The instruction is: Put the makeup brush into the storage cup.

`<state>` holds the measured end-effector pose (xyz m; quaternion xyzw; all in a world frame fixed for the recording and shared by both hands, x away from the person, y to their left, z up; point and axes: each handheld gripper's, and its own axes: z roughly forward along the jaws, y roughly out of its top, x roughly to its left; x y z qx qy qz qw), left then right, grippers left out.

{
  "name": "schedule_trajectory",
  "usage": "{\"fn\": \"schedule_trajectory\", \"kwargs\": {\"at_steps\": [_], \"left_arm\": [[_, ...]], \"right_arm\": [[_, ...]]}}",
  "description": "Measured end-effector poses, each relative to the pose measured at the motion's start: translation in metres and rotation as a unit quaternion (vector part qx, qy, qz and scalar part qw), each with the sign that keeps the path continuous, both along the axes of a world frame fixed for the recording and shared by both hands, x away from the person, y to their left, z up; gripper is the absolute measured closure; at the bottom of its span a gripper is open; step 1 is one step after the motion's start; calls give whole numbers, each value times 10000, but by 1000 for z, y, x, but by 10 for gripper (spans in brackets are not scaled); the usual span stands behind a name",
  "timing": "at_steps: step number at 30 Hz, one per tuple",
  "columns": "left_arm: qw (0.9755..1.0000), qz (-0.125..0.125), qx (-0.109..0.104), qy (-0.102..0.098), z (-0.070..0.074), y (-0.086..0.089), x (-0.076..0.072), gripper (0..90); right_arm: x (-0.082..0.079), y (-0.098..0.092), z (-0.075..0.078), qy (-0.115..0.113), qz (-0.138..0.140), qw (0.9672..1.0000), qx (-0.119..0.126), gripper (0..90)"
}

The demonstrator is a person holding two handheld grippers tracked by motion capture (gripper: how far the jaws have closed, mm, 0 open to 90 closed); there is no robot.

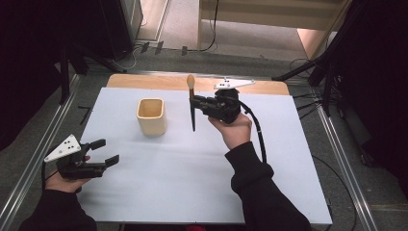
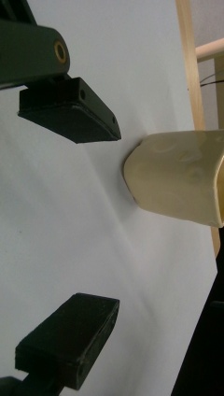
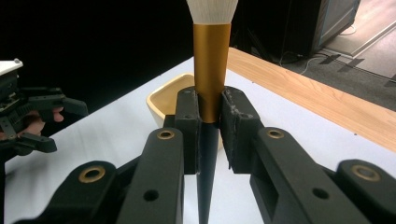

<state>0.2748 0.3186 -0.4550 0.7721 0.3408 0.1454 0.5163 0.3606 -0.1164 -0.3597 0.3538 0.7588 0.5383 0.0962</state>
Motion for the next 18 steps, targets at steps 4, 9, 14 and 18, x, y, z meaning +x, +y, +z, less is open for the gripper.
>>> {"fn": "schedule_trajectory", "kwargs": {"at_steps": [4, 9, 14, 18], "left_arm": [[10000, -3, 14, 9, 0, 0, 0, 168], [10000, 0, 14, 20, 0, 0, 0, 168], [10000, 11, 92, 13, -1, -1, 0, 168], [10000, 13, 58, 19, 0, 0, 0, 168]], "right_arm": [[3, 5, 4, -25, 28, 10000, -12, 789], [6, 11, 7, -58, 42, 10000, 25, 789], [9, 17, 10, -56, 74, 9999, 40, 789], [13, 22, 11, -65, 72, 9999, 47, 789]]}}
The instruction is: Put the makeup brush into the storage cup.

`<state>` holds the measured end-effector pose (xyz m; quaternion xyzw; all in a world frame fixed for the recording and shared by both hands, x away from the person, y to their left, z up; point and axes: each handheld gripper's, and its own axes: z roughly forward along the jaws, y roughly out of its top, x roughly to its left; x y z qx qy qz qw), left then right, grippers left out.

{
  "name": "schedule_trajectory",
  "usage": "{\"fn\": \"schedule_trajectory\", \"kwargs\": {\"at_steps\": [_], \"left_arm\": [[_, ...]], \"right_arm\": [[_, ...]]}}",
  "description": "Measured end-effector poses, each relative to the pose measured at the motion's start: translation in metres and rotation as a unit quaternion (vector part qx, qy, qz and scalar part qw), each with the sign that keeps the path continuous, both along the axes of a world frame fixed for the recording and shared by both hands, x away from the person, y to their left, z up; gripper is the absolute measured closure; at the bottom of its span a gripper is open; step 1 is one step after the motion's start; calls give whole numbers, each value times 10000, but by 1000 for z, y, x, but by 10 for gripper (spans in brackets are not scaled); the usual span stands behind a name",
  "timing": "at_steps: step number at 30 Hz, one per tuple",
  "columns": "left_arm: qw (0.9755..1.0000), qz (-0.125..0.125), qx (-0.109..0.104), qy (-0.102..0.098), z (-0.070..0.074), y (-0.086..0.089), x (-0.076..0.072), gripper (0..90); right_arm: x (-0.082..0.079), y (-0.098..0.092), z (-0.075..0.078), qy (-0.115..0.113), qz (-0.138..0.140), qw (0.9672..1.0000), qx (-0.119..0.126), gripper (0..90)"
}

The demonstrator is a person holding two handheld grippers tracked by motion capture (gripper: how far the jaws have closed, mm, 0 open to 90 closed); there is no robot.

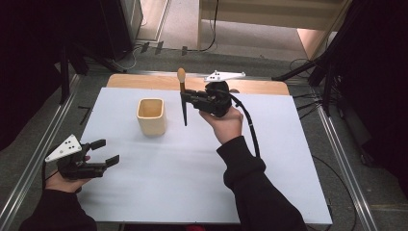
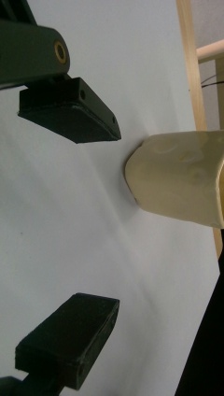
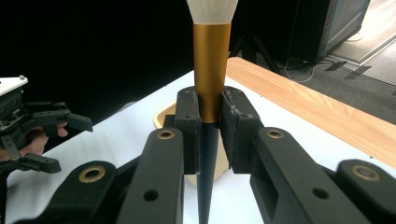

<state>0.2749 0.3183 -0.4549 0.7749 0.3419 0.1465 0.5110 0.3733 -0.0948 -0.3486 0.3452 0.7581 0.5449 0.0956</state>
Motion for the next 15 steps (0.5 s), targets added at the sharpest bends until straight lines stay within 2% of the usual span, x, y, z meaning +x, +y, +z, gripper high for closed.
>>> {"fn": "schedule_trajectory", "kwargs": {"at_steps": [15], "left_arm": [[10000, -12, -36, -24, 0, 0, 0, 169]], "right_arm": [[13, 13, 8, -37, -1, 10000, 29, 790]]}}
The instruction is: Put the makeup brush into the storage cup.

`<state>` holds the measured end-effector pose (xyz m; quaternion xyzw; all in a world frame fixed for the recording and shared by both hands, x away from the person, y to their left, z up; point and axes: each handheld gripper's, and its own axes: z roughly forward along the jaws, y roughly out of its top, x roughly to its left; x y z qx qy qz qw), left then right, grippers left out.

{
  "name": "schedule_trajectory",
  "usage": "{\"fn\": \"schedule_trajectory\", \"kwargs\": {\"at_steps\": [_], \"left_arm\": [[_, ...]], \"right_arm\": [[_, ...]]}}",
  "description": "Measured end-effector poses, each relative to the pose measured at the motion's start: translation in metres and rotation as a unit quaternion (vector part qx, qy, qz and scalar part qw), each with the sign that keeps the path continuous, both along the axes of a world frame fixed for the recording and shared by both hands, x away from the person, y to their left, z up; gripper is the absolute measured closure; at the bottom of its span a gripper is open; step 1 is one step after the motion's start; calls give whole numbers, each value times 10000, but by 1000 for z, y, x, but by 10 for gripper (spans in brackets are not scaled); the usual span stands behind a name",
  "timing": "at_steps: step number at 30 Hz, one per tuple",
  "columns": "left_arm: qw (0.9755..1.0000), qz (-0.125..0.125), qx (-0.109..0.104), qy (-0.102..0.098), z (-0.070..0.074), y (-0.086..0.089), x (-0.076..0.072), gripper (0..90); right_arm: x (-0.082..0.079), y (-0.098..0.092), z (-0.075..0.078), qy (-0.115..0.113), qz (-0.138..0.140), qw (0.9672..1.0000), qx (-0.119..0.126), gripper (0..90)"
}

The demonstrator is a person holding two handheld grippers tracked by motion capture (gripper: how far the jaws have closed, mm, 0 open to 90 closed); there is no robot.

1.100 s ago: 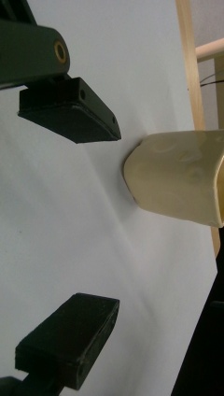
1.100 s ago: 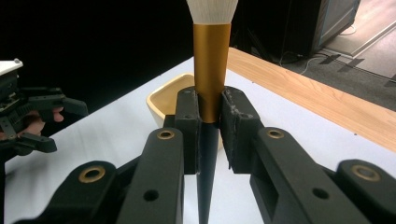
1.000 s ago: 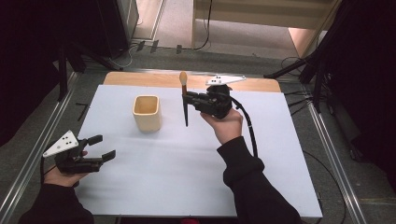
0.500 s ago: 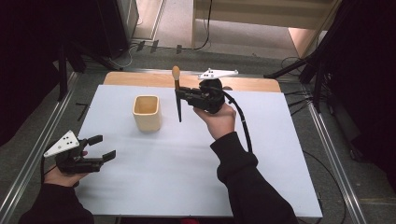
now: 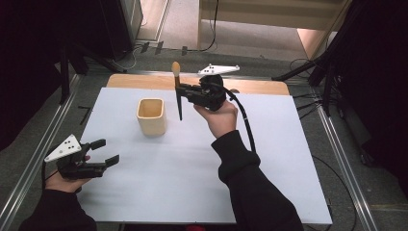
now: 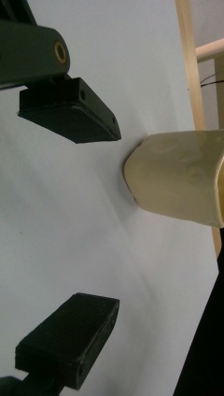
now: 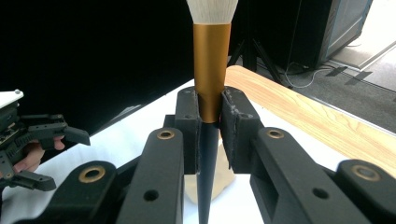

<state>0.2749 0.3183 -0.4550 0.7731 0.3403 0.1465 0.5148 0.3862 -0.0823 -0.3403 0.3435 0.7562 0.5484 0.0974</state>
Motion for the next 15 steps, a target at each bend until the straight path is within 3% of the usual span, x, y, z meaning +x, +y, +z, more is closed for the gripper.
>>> {"fn": "schedule_trajectory", "kwargs": {"at_steps": [15], "left_arm": [[10000, -11, -9, -16, 1, 1, 0, 169]], "right_arm": [[15, 17, 7, -27, 17, 10000, -40, 790]]}}
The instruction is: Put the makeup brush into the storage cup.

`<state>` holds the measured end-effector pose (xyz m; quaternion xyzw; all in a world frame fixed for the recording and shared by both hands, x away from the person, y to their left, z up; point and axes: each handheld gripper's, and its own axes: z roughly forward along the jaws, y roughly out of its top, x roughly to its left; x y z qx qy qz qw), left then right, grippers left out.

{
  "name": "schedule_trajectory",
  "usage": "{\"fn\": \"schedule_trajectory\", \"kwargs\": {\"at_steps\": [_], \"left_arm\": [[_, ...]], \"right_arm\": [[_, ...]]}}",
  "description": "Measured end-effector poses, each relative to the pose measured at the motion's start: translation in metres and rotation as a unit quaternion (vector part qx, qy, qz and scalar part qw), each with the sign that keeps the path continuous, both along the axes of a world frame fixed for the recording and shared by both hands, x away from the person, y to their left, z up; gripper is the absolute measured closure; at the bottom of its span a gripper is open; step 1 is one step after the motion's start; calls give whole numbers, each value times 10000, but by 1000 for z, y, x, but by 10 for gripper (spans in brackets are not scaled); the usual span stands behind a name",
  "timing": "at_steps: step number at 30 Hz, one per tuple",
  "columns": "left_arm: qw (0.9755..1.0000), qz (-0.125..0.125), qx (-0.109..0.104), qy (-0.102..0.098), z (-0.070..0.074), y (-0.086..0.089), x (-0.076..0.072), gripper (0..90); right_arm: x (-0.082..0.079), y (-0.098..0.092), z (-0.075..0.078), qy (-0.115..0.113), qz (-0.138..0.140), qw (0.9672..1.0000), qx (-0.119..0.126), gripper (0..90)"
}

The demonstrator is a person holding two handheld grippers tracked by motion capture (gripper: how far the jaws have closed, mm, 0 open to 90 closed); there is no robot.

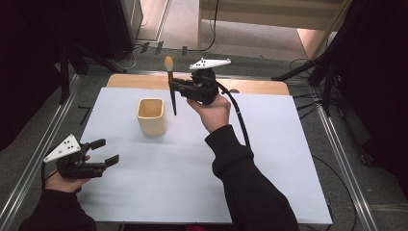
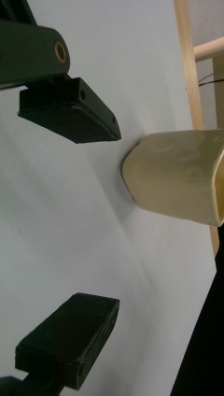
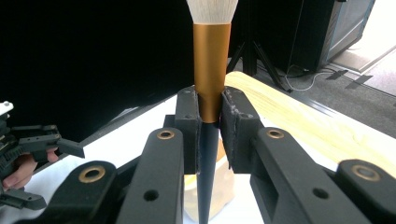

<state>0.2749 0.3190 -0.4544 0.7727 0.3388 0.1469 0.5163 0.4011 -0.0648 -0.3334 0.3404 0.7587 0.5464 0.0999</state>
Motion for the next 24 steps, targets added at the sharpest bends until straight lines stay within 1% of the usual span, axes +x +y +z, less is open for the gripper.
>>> {"fn": "schedule_trajectory", "kwargs": {"at_steps": [7, 13, 16, 18, 24], "left_arm": [[10000, 1, -2, 1, 0, 0, 0, 169], [10000, 4, -10, 3, 0, 0, 0, 169], [10000, -3, -17, -4, 0, 0, 0, 169], [10000, -1, -28, 3, 0, 0, 0, 169], [10000, -5, -52, 9, 0, 0, 0, 169]], "right_arm": [[6, 9, 5, -25, 18, 10000, -1, 789], [11, 21, 8, -70, 52, 10000, 24, 789], [13, 26, 10, -35, 70, 10000, 45, 789], [15, 30, 11, -58, 87, 9999, 33, 789], [21, 40, 11, -56, 112, 9999, 23, 789]]}}
